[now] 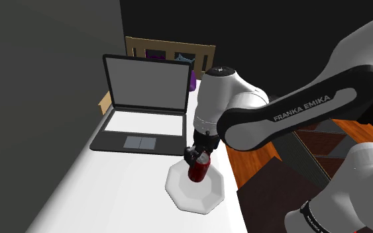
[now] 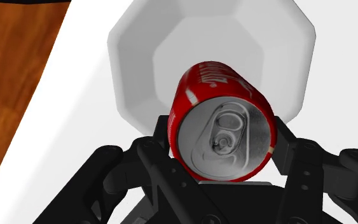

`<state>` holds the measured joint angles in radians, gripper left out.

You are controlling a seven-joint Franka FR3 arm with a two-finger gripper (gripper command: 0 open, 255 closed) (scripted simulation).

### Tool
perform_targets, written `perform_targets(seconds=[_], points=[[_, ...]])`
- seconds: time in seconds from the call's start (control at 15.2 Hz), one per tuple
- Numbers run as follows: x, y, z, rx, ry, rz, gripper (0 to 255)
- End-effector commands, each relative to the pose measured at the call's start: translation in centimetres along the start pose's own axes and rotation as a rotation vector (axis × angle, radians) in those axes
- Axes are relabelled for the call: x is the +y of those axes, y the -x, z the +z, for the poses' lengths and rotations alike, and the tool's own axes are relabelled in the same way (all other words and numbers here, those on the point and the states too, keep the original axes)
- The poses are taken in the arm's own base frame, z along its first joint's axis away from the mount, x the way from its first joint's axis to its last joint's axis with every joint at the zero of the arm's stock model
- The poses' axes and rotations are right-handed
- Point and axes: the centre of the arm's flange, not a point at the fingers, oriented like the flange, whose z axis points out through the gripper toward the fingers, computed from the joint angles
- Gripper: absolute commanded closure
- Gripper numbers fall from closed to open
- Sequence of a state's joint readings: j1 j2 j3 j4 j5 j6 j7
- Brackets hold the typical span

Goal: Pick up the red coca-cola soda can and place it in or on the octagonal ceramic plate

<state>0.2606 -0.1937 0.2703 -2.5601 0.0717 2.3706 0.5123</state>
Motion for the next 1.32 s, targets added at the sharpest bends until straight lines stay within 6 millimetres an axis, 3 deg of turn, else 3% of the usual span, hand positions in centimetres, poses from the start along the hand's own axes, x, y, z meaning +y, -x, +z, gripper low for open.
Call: perform_targets(seconds=[0.0,0.4,0.86,0.92,1.25], points=[[0.0,0.0,1.0,0.001,-0.001,0.0,255],[0.0,0.0,3.9,0.001,-0.001,0.0,255],[0.0,0.0,3.9,0.001,-0.001,0.0,255],[0.0,0.0,3.9,0.001,-0.001,0.0,0],[0.0,0.0,3.9,0.001,-0.001,0.0,0]])
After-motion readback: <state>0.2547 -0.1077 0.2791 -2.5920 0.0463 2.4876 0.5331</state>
